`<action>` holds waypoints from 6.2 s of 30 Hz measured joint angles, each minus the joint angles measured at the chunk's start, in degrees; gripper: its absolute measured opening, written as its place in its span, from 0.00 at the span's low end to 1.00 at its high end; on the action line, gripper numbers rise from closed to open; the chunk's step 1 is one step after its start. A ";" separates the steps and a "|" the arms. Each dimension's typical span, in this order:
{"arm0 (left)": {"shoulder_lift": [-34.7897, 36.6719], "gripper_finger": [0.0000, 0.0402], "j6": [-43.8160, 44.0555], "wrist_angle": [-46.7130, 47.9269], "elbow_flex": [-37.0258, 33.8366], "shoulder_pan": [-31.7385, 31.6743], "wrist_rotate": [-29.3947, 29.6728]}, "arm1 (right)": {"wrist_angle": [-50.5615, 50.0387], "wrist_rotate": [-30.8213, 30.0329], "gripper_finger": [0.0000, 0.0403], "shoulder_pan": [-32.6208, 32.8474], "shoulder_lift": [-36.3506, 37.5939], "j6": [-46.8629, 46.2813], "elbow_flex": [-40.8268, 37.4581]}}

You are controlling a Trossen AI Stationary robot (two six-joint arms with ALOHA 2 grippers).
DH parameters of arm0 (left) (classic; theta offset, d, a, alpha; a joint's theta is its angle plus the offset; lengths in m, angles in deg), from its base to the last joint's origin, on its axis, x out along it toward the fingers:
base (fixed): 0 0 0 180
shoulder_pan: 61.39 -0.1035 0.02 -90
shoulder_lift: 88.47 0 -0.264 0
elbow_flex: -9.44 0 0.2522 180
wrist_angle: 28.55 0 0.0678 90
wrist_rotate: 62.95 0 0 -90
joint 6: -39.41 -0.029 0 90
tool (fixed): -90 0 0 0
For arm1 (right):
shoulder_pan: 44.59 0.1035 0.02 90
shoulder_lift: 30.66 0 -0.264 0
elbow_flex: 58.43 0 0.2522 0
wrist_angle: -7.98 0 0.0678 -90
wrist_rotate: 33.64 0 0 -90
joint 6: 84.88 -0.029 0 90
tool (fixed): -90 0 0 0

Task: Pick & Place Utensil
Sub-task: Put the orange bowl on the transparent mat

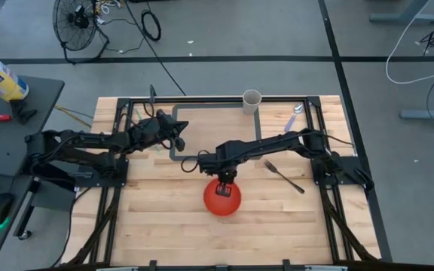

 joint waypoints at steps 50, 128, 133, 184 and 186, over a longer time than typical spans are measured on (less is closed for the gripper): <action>-0.04 0.03 2.06 -2.38 0.07 0.04 -2.56 | 11.39 -9.55 0.53 18.66 12.61 21.34 -7.28; 7.24 0.03 1.23 6.60 -0.02 2.75 -2.14 | 16.31 -11.24 0.02 14.76 9.13 29.82 -11.80; 11.20 0.03 1.76 10.23 -0.02 2.84 -2.18 | 16.05 -11.03 0.01 9.23 9.18 29.25 -11.61; 11.54 0.03 3.08 10.88 0.07 2.82 -3.65 | 12.51 -8.25 0.01 -22.36 -3.67 41.07 5.75; 11.54 0.03 3.08 10.84 0.07 2.80 -3.65 | 12.04 -7.26 0.01 -22.28 -3.67 40.53 5.74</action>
